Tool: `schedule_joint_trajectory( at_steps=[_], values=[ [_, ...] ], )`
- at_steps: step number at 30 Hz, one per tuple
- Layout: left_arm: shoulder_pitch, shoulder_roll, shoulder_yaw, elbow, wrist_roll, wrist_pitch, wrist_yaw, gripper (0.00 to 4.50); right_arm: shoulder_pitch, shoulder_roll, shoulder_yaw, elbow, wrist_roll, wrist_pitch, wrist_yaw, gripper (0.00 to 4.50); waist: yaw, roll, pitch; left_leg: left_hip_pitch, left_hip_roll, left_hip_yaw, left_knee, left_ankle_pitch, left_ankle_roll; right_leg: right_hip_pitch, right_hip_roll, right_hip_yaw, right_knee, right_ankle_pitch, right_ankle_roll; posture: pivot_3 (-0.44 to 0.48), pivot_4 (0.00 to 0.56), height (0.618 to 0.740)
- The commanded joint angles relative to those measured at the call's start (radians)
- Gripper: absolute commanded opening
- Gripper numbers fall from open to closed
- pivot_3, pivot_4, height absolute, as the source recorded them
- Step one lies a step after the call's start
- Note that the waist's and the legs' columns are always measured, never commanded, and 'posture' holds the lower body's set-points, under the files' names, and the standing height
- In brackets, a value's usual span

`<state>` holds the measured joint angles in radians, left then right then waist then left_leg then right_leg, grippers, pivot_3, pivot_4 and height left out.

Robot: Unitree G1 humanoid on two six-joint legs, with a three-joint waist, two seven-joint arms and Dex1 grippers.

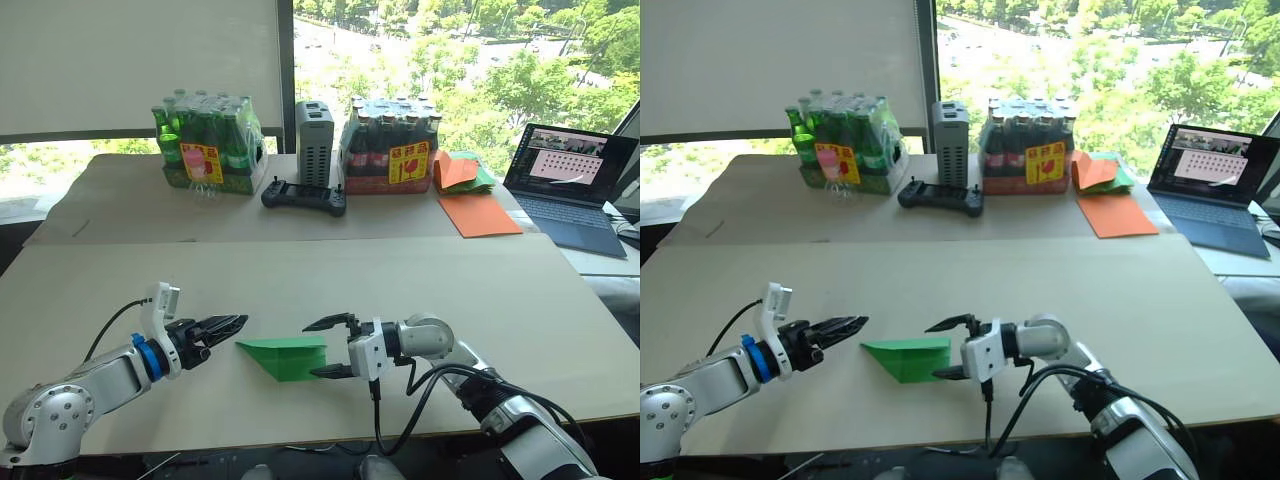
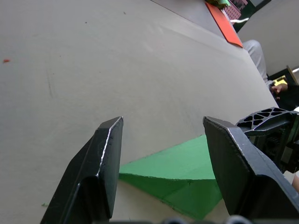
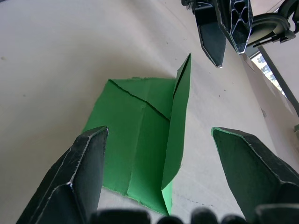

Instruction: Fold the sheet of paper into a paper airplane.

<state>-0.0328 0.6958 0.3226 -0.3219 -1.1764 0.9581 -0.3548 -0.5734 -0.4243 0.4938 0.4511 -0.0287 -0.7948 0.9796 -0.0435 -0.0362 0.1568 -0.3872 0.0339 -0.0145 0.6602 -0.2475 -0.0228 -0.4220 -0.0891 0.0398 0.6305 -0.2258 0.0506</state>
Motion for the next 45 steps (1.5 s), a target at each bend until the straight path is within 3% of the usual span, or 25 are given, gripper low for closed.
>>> schedule_joint_trajectory(
  at_steps=[1,7,22,29,34,45],
  values=[
    [-0.021,0.002,0.011,-0.01,0.02,-0.029,-0.063,2.05,0.019,-0.011,-0.039,-0.107,0.094,0.098,0.034,4.01,0.0,0.0,0.0,0.0,0.0,0.0,0.0,0.0,0.0,0.0,0.0,0.0,0.0,0.0,0.0,0.0,0.15,0.727],
    [-0.061,0.009,-0.024,0.021,0.089,-0.033,-0.136,0.04,0.048,-0.012,-0.084,-0.21,0.148,0.232,0.036,4.01,0.004,0.0,0.0,0.0,0.0,0.0,0.0,0.0,0.0,0.0,0.0,0.0,0.0,0.0,0.0,0.0,0.15,0.727],
    [-0.073,0.045,-0.22,0.14,0.338,-0.06,-0.355,0.04,0.105,-0.014,-0.15,-0.382,0.182,0.42,0.04,4.01,0.005,0.0,0.0,0.0,0.0,0.0,0.0,0.0,0.0,0.0,0.0,0.0,0.0,0.0,0.0,0.0,0.15,0.727],
    [-0.096,0.032,-0.258,0.219,0.431,-0.088,-0.415,0.04,0.13,-0.029,-0.158,-0.436,0.183,0.447,0.042,4.01,0.006,0.0,0.0,0.0,0.0,0.001,0.0,0.0,0.0,0.0,0.0,0.0,0.001,0.0,0.0,0.0,0.15,0.727],
    [-0.13,0.013,-0.24,0.248,0.432,-0.073,-0.422,0.04,0.14,-0.036,-0.17,-0.45,0.184,0.455,0.036,4.01,0.007,0.0,0.0,0.0,0.0,0.001,0.0,0.0,0.0,0.0,0.0,0.0,0.001,0.0,0.0,0.0,0.15,0.727],
    [-0.162,0.011,-0.229,0.283,0.454,-0.063,-0.441,0.04,0.162,-0.092,-0.16,-0.28,0.093,0.232,0.064,4.01,0.003,0.0,0.0,0.001,0.0,0.001,0.0,0.0,0.0,0.0,0.0,0.0,0.001,0.0,0.0,0.0,0.15,0.727]
  ],
)
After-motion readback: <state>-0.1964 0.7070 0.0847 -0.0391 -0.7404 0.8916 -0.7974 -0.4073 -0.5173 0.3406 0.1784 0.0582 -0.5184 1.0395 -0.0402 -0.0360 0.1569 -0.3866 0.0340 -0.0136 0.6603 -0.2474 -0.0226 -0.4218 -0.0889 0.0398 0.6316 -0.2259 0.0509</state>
